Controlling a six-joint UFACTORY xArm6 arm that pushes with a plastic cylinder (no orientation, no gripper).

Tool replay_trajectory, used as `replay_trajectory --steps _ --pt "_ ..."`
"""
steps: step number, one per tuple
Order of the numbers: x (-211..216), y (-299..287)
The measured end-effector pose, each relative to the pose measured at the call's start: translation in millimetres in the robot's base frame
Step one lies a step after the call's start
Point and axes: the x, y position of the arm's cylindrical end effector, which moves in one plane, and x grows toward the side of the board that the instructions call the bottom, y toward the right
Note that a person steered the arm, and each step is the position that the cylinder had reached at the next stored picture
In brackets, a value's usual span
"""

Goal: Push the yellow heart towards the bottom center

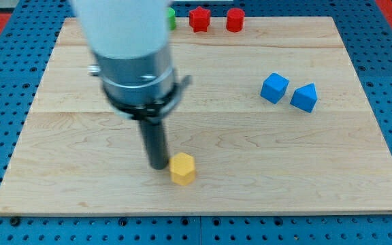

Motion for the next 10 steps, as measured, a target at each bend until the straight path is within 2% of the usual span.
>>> replay_trajectory --steps 1,3,4,5,6,7,8,9,10 --pt "-43.2 -55.8" --pt "-219.2 -34.5" --pt "-254.7 -55.6" --pt "-244.7 -94.3" --pt "-188.5 -64.9" --pt "-152.3 -52.0" --pt "-198.6 -55.4" --pt "-189.1 -105.1" --pt "-139.7 -64.2"
